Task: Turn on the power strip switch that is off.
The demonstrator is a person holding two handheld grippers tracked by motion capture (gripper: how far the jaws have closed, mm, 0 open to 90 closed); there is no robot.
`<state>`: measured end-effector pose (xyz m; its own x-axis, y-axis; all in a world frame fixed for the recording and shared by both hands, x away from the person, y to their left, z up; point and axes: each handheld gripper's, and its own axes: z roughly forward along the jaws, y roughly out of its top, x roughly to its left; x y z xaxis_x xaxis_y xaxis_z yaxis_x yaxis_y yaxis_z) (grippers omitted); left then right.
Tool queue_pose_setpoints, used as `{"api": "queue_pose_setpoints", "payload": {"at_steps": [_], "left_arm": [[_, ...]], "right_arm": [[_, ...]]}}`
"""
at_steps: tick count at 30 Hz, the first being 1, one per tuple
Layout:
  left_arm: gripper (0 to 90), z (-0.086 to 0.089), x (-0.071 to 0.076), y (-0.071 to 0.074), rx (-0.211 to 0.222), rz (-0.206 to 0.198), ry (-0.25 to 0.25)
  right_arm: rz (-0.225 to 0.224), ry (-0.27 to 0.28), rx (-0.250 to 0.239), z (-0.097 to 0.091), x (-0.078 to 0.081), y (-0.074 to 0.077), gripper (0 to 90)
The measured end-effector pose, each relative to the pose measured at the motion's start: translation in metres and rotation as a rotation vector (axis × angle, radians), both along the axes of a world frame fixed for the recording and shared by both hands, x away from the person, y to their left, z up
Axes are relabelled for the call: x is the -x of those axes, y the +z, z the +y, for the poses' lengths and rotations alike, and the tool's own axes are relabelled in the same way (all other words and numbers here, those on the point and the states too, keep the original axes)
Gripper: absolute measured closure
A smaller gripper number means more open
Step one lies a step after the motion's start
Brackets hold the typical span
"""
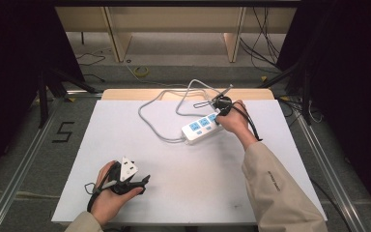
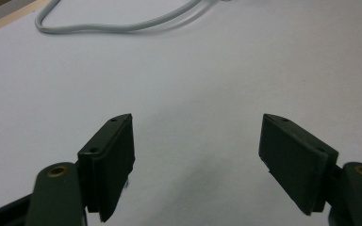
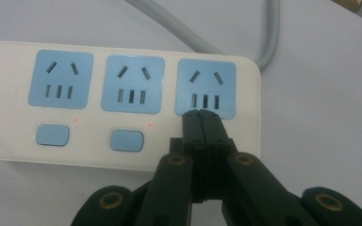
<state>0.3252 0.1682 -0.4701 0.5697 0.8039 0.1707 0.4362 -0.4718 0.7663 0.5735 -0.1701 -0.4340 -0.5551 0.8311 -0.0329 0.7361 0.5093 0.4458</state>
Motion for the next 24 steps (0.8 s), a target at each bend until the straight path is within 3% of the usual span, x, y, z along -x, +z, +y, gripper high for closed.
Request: {"api": "queue_pose_setpoints", "payload": {"at_steps": [24], "left_arm": [[27.5,0.0002,0.0005,0.0001,0.000,-0.004,0.002]], "right_arm": [[0.008,-0.012,0.012,0.0020,0.0001,-0.0013,90.0]]}}
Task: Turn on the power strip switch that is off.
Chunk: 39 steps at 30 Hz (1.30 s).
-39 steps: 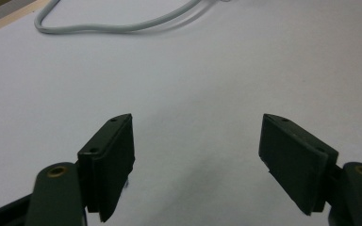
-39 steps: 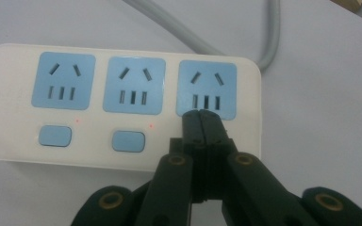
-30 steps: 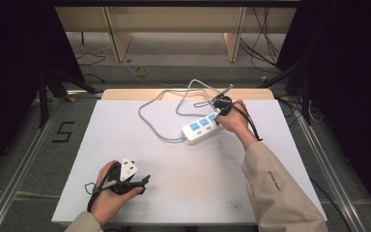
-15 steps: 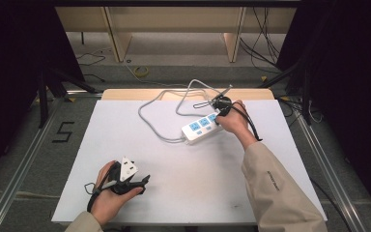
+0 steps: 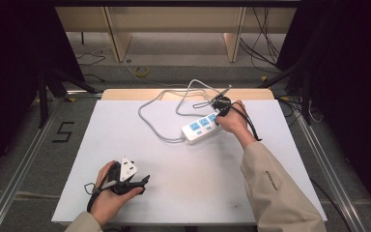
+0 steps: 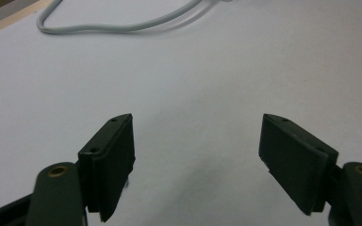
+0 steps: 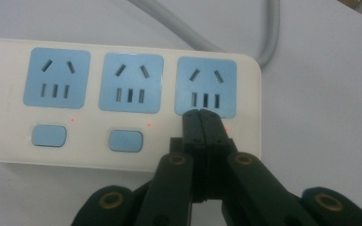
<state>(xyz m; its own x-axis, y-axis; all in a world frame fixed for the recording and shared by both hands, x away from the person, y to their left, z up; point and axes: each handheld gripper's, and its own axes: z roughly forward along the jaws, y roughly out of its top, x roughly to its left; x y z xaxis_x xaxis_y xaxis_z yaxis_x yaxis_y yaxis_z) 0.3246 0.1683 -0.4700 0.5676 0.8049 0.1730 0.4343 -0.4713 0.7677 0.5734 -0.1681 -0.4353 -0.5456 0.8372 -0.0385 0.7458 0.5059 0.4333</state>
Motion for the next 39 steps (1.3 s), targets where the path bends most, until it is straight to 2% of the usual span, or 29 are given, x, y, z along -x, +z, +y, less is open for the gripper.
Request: {"api": "queue_pose_setpoints", "payload": {"at_steps": [6,8,10,16,19,29,30,39], "left_arm": [[27.5,-0.0001,0.0000,0.0000,-0.001,0.000,-0.001],[27.5,0.0000,0.0001,0.0000,-0.001,0.000,-0.001],[27.6,0.0001,0.0000,-0.0001,-0.001,0.000,0.000],[27.6,0.0004,0.0001,0.0000,-0.003,0.001,0.000],[27.6,0.0005,0.0002,0.0001,-0.003,0.001,0.000],[27.6,0.0000,-0.0001,-0.0007,-0.001,0.004,0.002],[27.6,-0.0001,-0.0002,-0.0009,-0.001,0.003,0.001],[27.6,-0.0008,-0.0007,-0.0013,-0.002,0.009,0.001]], "right_arm": [[0.005,-0.003,-0.002,-0.0006,-0.0005,-0.0008,90.0],[0.012,-0.007,-0.022,-0.0002,-0.0005,-0.0015,90.0],[0.005,0.001,-0.011,0.0010,-0.0002,-0.0014,90.0],[0.008,-0.006,-0.014,0.0008,0.0002,-0.0014,90.0],[0.000,0.001,-0.002,0.0012,0.0006,-0.0015,90.0],[-0.020,0.004,-0.004,0.0011,0.0029,-0.0021,90.0],[-0.025,-0.009,-0.023,0.0009,0.0036,-0.0010,90.0],[-0.043,-0.003,-0.040,-0.0054,0.0066,0.0040,90.0]]}}
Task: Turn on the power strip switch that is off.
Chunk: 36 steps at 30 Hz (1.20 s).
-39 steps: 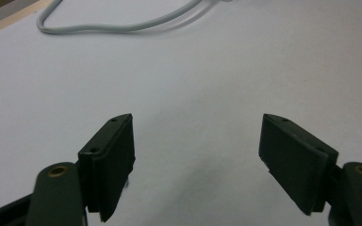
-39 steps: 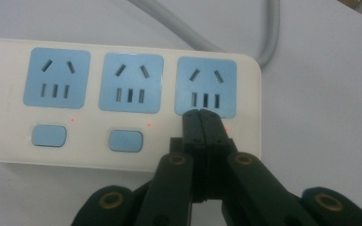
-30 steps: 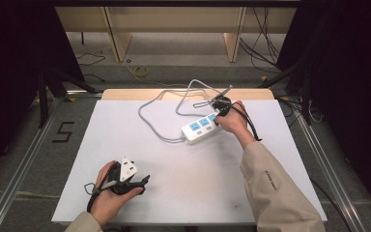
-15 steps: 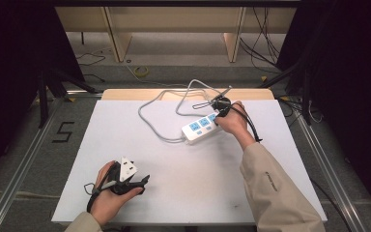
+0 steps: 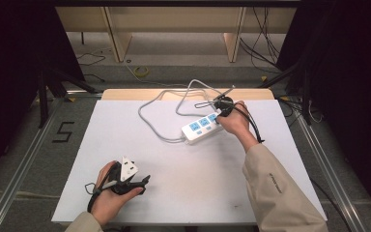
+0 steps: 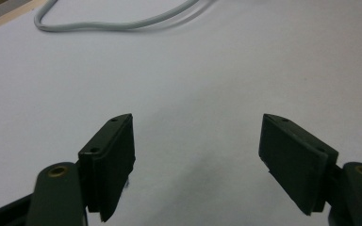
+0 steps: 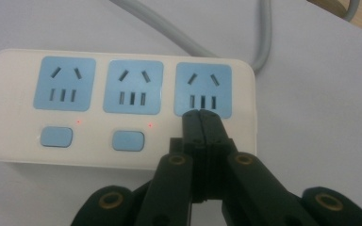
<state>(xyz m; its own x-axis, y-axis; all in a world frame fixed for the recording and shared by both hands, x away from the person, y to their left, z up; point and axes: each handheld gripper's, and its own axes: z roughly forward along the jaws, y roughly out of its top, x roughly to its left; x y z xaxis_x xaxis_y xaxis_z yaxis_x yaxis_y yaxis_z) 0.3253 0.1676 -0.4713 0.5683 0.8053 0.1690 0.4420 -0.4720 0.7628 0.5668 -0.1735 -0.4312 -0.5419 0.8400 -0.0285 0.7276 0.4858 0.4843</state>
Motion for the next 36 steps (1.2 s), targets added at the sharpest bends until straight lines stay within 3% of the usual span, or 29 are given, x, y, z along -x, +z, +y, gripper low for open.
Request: {"api": "queue_pose_setpoints", "payload": {"at_steps": [36], "left_arm": [[27.5,0.002,0.000,-0.001,-0.001,0.004,0.012]], "right_arm": [[-0.059,0.029,-0.050,-0.017,0.032,0.005,87.0]]}}
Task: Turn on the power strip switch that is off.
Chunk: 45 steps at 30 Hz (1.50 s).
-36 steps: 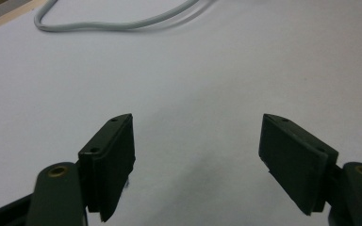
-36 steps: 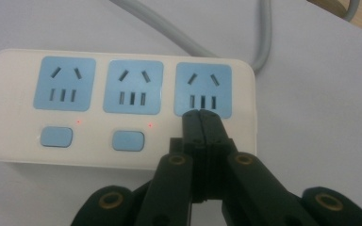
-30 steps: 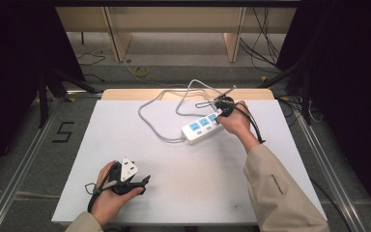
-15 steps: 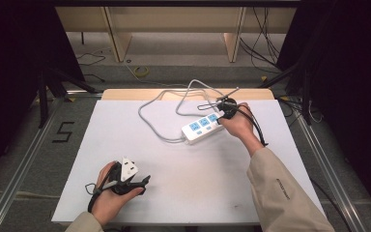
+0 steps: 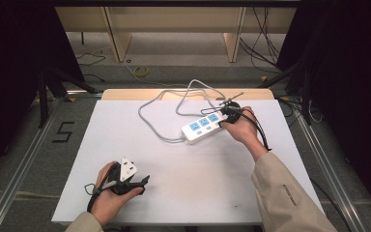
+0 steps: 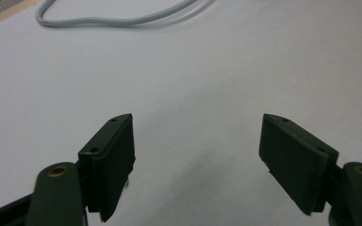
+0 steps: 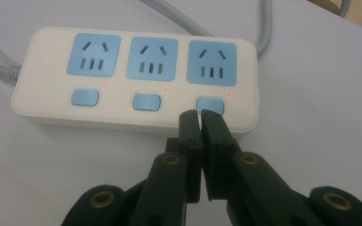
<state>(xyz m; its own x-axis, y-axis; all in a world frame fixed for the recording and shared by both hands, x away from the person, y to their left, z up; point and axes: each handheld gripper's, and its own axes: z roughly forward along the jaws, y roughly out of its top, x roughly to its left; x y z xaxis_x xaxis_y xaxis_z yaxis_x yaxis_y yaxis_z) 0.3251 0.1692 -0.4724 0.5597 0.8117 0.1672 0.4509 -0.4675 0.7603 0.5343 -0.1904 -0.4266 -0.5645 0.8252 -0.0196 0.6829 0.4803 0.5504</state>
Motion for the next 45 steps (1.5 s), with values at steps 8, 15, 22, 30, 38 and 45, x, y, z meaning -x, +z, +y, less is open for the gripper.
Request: {"api": "queue_pose_setpoints", "payload": {"at_steps": [8,15,22,30,38,45], "left_arm": [[27.4,0.000,0.000,0.000,0.002,-0.003,0.001],[27.4,0.000,0.000,0.000,0.001,0.000,0.002],[27.4,0.000,0.000,0.000,0.002,0.001,0.002],[27.5,0.000,0.000,0.000,0.002,0.000,0.003],[27.5,0.000,0.000,0.000,0.007,0.002,0.011],[27.6,0.000,0.000,0.000,0.008,0.002,0.013]], "right_arm": [[-0.012,0.027,-0.010,-0.006,0.012,0.000,82.8],[-0.015,0.037,-0.025,-0.011,0.023,-0.004,80.5],[-0.017,0.043,-0.031,-0.014,0.028,-0.003,78.5],[-0.027,0.048,-0.055,-0.020,0.038,0.000,76.3],[-0.033,0.058,-0.089,-0.026,0.054,0.000,73.2],[-0.046,0.056,-0.111,-0.029,0.064,-0.003,68.9]]}}
